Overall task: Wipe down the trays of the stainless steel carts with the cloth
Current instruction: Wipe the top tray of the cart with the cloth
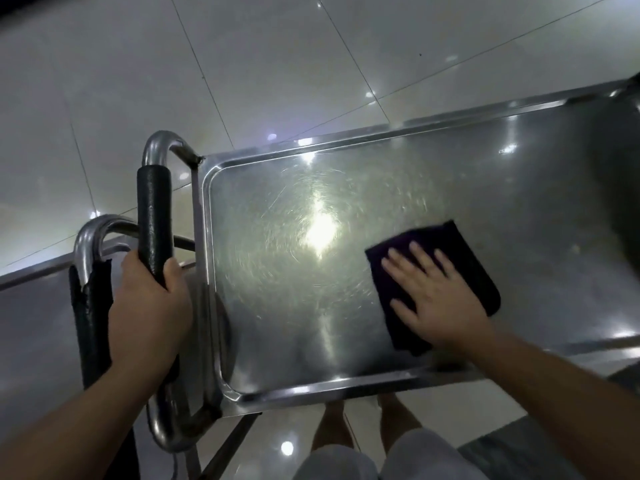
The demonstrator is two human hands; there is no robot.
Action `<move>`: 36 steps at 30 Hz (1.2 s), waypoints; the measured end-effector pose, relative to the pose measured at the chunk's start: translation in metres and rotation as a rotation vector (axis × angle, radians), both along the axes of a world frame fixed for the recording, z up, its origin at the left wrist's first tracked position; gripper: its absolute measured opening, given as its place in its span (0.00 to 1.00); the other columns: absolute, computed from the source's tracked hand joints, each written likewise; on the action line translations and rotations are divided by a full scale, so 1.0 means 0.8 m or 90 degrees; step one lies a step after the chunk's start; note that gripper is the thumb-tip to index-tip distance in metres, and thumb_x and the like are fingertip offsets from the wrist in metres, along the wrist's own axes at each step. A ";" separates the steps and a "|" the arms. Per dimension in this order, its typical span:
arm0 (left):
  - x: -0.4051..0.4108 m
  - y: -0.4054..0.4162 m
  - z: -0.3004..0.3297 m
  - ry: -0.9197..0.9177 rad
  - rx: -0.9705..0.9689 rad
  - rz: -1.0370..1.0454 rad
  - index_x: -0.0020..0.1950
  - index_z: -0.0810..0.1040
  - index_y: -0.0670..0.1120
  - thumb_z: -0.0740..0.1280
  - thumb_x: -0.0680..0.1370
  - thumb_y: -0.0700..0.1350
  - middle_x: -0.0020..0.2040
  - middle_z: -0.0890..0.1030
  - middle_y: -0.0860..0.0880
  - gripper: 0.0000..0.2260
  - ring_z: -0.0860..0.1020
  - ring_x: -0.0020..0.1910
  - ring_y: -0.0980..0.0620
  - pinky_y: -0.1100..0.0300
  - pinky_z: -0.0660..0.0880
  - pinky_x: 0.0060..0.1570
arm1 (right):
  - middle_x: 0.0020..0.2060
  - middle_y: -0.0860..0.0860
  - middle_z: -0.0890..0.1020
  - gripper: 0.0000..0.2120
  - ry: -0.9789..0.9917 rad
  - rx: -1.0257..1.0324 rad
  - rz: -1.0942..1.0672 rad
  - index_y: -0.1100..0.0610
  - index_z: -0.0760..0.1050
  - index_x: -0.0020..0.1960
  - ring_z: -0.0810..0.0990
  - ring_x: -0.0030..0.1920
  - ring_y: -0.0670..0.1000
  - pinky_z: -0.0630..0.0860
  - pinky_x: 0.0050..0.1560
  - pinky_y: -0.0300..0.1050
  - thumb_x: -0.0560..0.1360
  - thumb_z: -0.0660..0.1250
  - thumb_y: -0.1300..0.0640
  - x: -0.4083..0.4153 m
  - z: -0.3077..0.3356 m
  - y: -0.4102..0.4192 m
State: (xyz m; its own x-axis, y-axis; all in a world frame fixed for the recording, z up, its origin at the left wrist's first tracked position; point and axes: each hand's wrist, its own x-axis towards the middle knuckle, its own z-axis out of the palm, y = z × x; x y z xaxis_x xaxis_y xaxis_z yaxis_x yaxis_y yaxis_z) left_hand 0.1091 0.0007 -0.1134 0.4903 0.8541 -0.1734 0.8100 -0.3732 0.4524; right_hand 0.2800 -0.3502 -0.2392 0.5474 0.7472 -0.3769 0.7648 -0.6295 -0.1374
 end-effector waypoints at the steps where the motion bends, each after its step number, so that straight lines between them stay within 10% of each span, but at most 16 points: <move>1: 0.001 0.000 0.000 0.006 0.003 0.000 0.63 0.69 0.48 0.59 0.86 0.52 0.41 0.75 0.48 0.11 0.75 0.35 0.49 0.58 0.65 0.31 | 0.82 0.44 0.54 0.34 -0.014 0.004 -0.026 0.45 0.50 0.84 0.47 0.83 0.52 0.49 0.81 0.60 0.81 0.50 0.36 0.034 0.000 0.018; 12: 0.006 0.002 -0.011 0.023 0.034 0.025 0.62 0.68 0.46 0.59 0.86 0.53 0.39 0.74 0.50 0.12 0.72 0.33 0.51 0.57 0.64 0.32 | 0.84 0.47 0.43 0.35 -0.055 0.022 -0.160 0.47 0.41 0.84 0.40 0.83 0.55 0.41 0.81 0.61 0.81 0.43 0.36 0.270 -0.005 0.141; 27: 0.006 -0.002 -0.006 0.022 0.006 0.072 0.65 0.69 0.44 0.59 0.85 0.54 0.41 0.72 0.51 0.15 0.71 0.37 0.47 0.49 0.67 0.42 | 0.82 0.51 0.57 0.33 -0.026 -0.052 -0.011 0.52 0.54 0.84 0.49 0.83 0.56 0.55 0.78 0.64 0.83 0.45 0.37 -0.044 -0.004 -0.145; 36: 0.003 0.010 -0.009 0.027 0.010 0.038 0.61 0.69 0.47 0.59 0.85 0.55 0.54 0.78 0.44 0.13 0.74 0.40 0.48 0.53 0.65 0.38 | 0.82 0.53 0.55 0.34 -0.025 0.039 -0.154 0.56 0.54 0.83 0.49 0.82 0.62 0.53 0.78 0.68 0.82 0.53 0.42 -0.142 -0.006 0.009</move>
